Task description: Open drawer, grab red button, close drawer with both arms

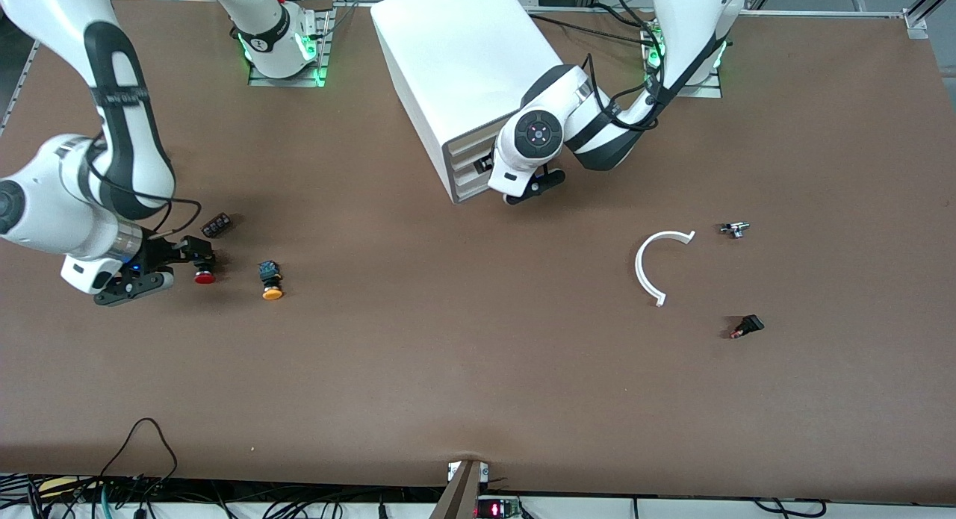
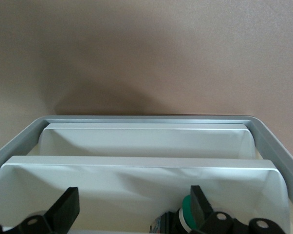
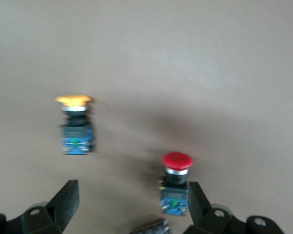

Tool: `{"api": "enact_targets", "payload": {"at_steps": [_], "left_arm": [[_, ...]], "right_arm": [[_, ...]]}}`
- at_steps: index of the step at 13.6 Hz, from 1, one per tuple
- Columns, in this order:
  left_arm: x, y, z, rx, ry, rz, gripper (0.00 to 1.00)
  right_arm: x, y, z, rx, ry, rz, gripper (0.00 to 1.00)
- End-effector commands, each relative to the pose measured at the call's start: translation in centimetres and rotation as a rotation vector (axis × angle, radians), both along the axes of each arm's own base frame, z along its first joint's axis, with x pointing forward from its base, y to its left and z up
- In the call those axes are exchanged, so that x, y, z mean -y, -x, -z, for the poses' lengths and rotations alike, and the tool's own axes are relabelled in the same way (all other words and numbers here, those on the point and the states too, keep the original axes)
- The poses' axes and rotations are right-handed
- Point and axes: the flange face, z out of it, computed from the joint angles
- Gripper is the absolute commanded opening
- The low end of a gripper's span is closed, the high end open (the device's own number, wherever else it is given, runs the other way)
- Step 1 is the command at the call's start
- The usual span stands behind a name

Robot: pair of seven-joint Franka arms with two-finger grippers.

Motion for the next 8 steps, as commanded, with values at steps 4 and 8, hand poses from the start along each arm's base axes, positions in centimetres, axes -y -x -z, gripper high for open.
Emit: {"api": "enact_targets", "payload": {"at_steps": [4, 8], "left_arm": [[-6.3, -8.3, -4.7, -0.006, 0.091, 0.057, 1.0], [-15.7, -14.4, -7.8, 0.126, 0.071, 0.278, 1.0]], "right_arm": [[-5.3, 2.1, -13.8, 0.022, 0.043, 0.0, 0.99], [-5.9, 5.0, -21.4, 0.058, 0.066, -0.056, 0.99]]}}
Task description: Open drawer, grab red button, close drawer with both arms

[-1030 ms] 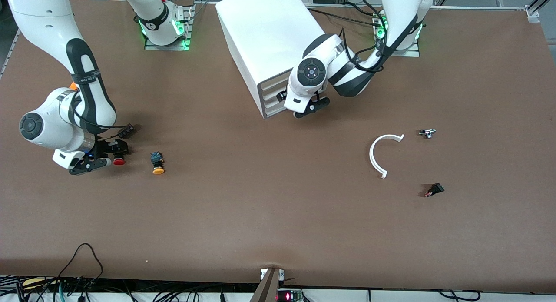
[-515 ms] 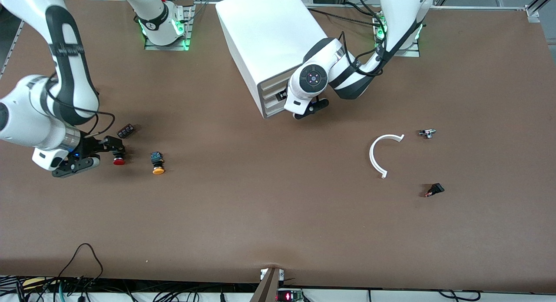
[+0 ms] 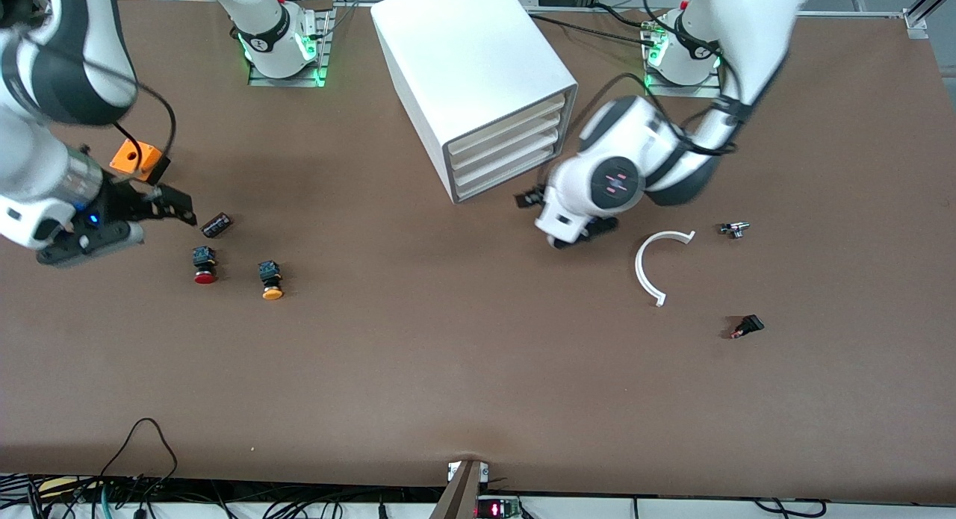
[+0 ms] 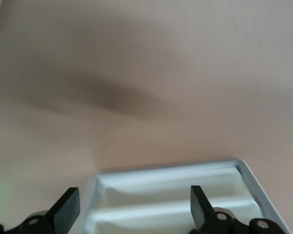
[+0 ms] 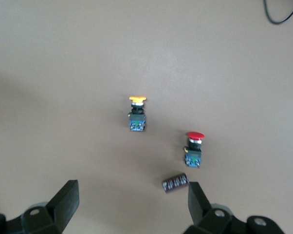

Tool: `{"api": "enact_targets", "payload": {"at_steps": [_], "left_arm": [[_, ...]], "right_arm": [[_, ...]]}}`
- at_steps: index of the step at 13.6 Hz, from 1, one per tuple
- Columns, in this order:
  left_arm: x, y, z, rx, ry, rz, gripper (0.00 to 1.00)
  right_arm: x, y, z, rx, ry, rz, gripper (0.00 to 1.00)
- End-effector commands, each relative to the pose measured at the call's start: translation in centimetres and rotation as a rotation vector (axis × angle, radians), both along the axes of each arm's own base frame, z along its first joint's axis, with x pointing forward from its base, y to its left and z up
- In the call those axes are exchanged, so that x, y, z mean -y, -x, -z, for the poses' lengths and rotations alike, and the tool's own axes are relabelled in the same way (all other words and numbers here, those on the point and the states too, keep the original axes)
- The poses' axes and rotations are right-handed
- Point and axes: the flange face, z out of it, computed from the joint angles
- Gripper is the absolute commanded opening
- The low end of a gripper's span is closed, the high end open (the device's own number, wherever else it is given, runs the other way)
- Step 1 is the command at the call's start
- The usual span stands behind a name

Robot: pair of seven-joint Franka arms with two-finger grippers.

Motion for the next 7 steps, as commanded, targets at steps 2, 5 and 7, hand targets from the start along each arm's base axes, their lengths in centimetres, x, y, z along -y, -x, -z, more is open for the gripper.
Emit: {"api": "enact_targets", "payload": {"at_steps": [2, 5, 7], "left_arm": [[-7.5, -3.6, -3.6, 0.1, 0.003, 0.199, 1.0], [-14.0, -5.2, -5.6, 0.123, -0.005, 0.286, 1.0], [-18.6, -6.1, -7.3, 0.153, 0.018, 0.366, 1.0]], "right_arm": [[0.2, 1.6, -5.9, 0.012, 0.031, -0.018, 0.99], [0.2, 1.9, -7.3, -0.011, 0.041, -0.03, 0.99], [0.3, 2.0, -7.6, -0.011, 0.042, -0.047, 0.99]]}}
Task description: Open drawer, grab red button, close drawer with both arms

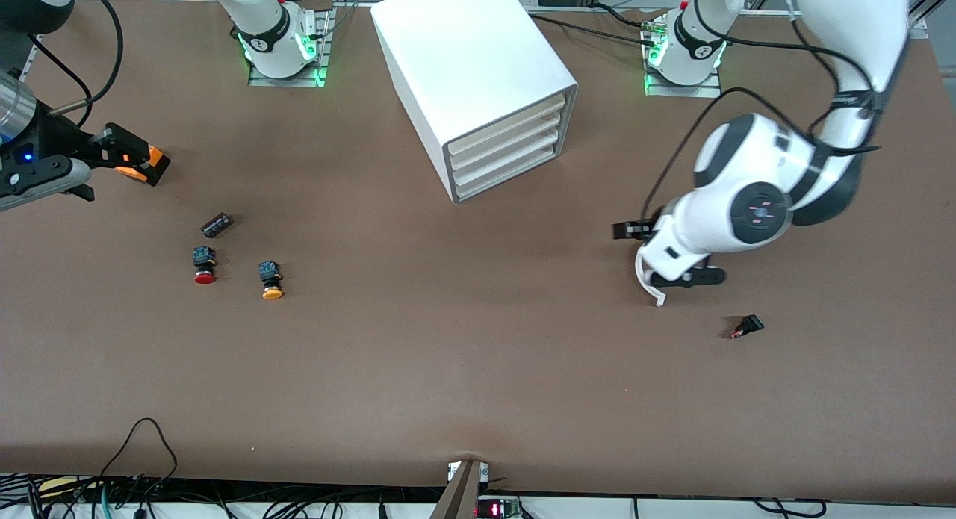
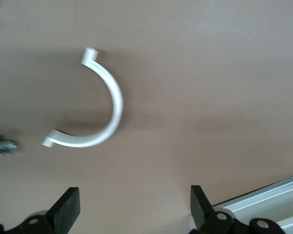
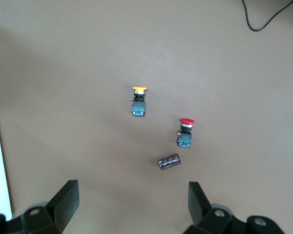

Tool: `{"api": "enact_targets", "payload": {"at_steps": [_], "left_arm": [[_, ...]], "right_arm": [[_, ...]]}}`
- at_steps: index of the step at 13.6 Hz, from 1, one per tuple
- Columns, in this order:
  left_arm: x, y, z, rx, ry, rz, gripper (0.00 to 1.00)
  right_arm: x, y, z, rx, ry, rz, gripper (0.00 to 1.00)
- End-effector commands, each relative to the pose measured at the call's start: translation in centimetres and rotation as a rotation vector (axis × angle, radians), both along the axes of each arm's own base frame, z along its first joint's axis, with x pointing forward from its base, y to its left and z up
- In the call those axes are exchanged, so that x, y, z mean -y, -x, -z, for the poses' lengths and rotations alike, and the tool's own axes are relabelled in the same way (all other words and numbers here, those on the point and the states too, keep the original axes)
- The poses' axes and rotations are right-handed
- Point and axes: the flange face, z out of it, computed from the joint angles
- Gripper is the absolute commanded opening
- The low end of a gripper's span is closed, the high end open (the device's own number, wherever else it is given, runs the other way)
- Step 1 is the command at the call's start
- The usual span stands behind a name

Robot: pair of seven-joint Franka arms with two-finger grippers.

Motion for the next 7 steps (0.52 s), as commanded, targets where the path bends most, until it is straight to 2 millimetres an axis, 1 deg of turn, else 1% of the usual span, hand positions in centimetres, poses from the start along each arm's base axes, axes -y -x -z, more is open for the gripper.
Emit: {"api": "enact_targets", "payload": {"at_steps": [1, 2, 3, 7], "left_arm": [[-5.7, -0.2, -3.7, 0.049, -0.024, 0.113, 1.0], [-7.1, 0.0, -4.8, 0.056, -0.058, 0.129, 1.0], [-8.3, 0.3, -6.4, 0.061, -0.085, 0.144, 1.0], [-14.7, 2.1, -12.4, 0.103, -0.122, 0.187, 1.0]], "right_arm": [[-0.2, -0.2, -0.4, -0.01, 0.021, -0.041, 0.99], [0.3, -0.1, -0.6, -0.007, 0.02, -0.05, 0.99], [0.5, 0.0, -1.0, 0.001, 0.019, -0.061, 0.99], [1.5, 0.3, -1.2, 0.0, 0.019, -0.09, 1.0]]}}
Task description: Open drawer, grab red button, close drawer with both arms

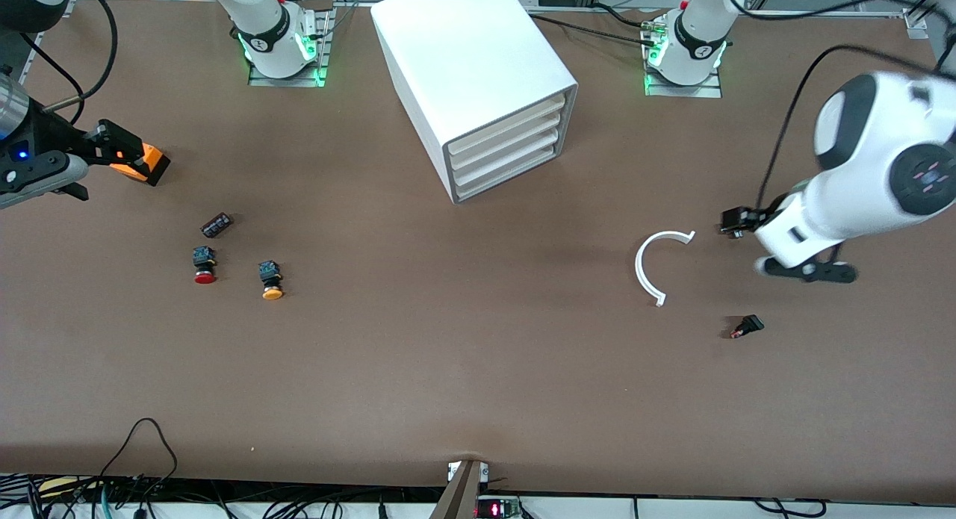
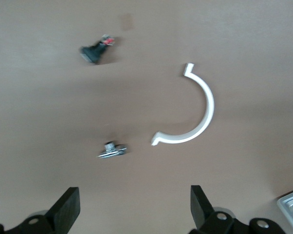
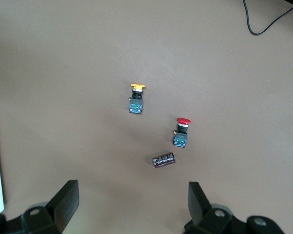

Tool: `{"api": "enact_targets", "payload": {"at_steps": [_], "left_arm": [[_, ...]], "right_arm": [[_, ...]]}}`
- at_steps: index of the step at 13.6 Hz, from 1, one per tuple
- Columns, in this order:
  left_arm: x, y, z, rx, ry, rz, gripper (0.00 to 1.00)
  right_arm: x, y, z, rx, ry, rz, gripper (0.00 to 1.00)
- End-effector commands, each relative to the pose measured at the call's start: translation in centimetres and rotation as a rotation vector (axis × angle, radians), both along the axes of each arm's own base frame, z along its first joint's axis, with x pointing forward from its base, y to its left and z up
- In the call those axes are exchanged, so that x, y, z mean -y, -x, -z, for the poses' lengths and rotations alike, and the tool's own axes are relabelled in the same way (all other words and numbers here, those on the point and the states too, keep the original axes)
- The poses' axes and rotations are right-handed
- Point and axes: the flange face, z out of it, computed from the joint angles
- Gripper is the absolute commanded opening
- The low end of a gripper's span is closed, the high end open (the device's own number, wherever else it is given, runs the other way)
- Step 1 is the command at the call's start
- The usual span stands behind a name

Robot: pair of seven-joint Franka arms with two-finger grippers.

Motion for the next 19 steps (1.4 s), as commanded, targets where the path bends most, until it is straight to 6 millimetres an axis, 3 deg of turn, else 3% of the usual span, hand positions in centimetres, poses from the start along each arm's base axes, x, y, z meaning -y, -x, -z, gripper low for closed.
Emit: {"api": "enact_targets", "payload": {"at_steps": [1, 5, 7, 10, 14, 19], "left_arm": [[-3.2, 2.4, -4.8, 0.045, 0.013, 0.027, 1.0], [-5.7, 6.5, -8.8, 0.099, 0.037, -0.012, 1.0], [-7.5, 8.5, -9.7, 0.112, 0.043, -0.039, 1.0], [-9.0, 9.6, -10.5, 0.128, 0.043, -0.069, 1.0], [-8.4, 11.0, -11.2, 0.115, 0.085, -0.164, 1.0], [-7.9, 11.5, -12.4, 0.139, 0.089, -0.15, 1.0]], "right_arm": [[1.4, 0.3, -0.9, -0.005, 0.012, -0.035, 1.0], [2.8, 0.5, -0.9, -0.007, 0.009, -0.033, 1.0], [2.7, 0.5, -0.9, -0.011, 0.01, -0.037, 1.0], [2.3, 0.5, -1.0, -0.012, 0.011, -0.044, 0.99], [2.0, 0.1, -2.1, 0.011, 0.027, -0.043, 0.99], [1.9, 0.0, -2.1, 0.012, 0.044, -0.044, 0.99]]}}
